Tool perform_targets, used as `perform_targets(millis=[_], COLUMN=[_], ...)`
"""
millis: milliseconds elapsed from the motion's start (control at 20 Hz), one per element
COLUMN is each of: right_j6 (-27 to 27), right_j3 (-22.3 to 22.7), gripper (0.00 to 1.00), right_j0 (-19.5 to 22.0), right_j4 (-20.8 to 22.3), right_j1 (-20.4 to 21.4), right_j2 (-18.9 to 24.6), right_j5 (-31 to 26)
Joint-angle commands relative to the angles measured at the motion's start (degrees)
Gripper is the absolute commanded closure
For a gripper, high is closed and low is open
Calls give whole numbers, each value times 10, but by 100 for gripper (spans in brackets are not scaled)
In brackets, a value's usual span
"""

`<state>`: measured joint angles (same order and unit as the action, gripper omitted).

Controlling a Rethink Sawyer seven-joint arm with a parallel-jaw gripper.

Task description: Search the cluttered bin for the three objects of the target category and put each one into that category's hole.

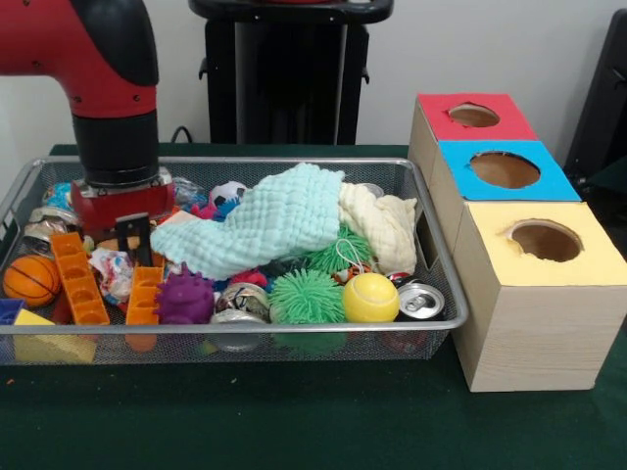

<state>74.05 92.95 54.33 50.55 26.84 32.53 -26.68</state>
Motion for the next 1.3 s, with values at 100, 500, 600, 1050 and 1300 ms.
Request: perform_targets(millis=[100, 500, 600, 1050, 1300], right_j6=[49, 66, 74, 87, 92], right_j3=[81, 94, 97, 132, 130], gripper=[100, 100, 100, 100, 100], right_j0=[-53, -75, -81, -116, -140], right_j4=[21, 9, 1, -68, -107], right_j1=[26, 34, 38, 108, 126], right_j2=[-20, -41, -46, -59, -70], right_j5=[53, 72, 75, 22, -7])
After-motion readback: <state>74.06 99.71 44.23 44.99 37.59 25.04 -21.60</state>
